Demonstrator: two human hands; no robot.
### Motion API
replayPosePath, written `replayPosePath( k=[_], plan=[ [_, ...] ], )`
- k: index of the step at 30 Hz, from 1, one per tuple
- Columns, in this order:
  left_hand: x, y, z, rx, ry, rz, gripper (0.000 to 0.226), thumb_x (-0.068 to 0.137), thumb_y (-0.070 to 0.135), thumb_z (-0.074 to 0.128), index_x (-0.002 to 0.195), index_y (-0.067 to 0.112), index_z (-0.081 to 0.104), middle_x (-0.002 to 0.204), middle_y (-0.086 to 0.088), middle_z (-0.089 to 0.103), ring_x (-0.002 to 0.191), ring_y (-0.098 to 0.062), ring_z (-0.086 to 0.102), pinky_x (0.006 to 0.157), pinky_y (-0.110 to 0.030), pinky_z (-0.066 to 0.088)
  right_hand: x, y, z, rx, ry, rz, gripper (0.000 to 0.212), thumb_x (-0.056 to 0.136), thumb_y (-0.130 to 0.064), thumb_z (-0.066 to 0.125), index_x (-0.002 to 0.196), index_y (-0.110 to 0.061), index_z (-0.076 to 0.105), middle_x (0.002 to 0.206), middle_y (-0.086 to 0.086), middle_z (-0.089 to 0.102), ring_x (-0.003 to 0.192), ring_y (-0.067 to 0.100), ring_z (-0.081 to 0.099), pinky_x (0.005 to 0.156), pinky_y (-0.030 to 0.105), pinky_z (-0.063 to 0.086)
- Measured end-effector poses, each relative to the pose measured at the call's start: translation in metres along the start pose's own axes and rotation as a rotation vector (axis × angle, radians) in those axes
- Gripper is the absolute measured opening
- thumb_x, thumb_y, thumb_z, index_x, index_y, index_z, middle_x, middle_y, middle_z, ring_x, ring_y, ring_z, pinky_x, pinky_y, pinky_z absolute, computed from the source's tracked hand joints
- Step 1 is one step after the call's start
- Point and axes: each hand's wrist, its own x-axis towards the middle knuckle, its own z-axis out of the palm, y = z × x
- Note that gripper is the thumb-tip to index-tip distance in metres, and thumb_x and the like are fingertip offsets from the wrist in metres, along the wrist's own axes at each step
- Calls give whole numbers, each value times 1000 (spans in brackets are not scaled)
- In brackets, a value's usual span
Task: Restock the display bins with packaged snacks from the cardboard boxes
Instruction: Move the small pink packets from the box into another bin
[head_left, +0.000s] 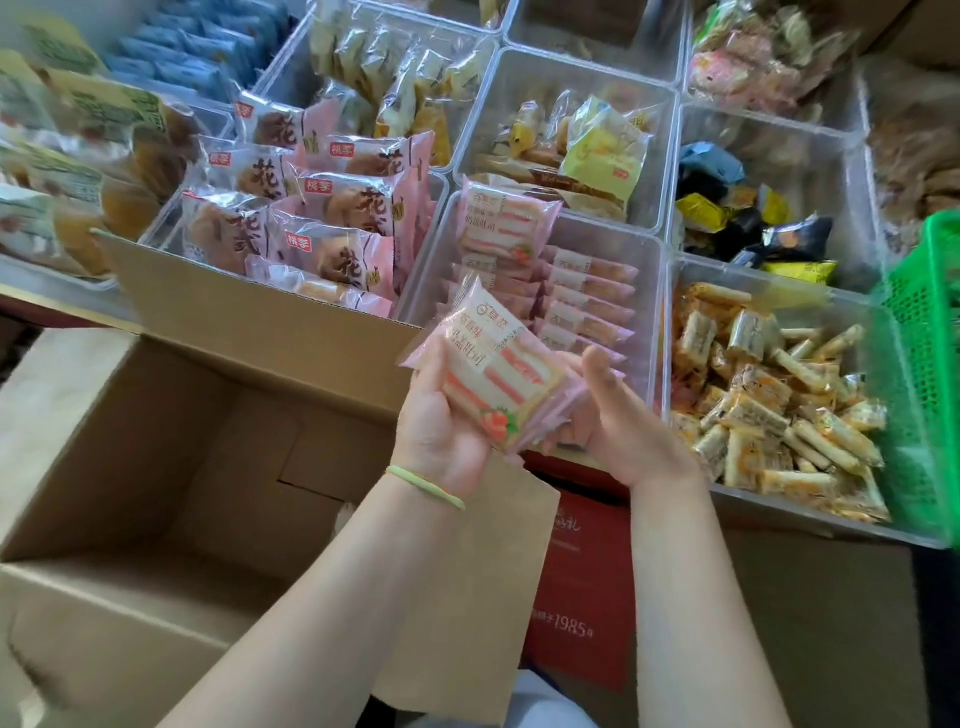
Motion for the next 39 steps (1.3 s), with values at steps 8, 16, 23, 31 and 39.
replayPosePath(
  k=[8,16,23,31,39],
  plan=[
    [0,15,-4,527,283,228,41,103,44,39,99,15,67,87,-3,74,87,-20,68,86,-35,50,26,-2,-6,225,472,-184,22,84,-10,72,106,-10,72,109,10,75,96,23,72,74,33,57],
    [11,28,-21,615,340,234,9,99,20,51,95,16,58,80,-4,65,87,-20,65,86,-35,55,129,-41,-30,-142,694,-211,14,90,-11,72,104,-14,71,106,0,72,106,20,69,84,28,59],
    [16,31,-29,640,294,216,9,98,21,52,100,17,60,86,-5,66,93,-22,65,92,-39,54,160,-46,-30,-579,905,43,31,95,-24,61,122,-17,47,125,2,49,111,17,39,103,38,30],
    [17,31,-35,622,211,222,17,99,15,49,111,15,62,85,-4,66,88,-17,65,90,-36,55,104,-24,-4,-396,923,-111,14,90,-33,61,83,-24,53,87,1,67,81,18,66,88,44,53],
    [-9,48,-64,724,129,189,25,100,17,46,116,15,65,102,-7,73,101,-18,68,93,-36,51,3,30,87,-291,234,19,47,97,-9,43,57,-10,66,67,20,66,62,34,64,62,37,54]
  ],
)
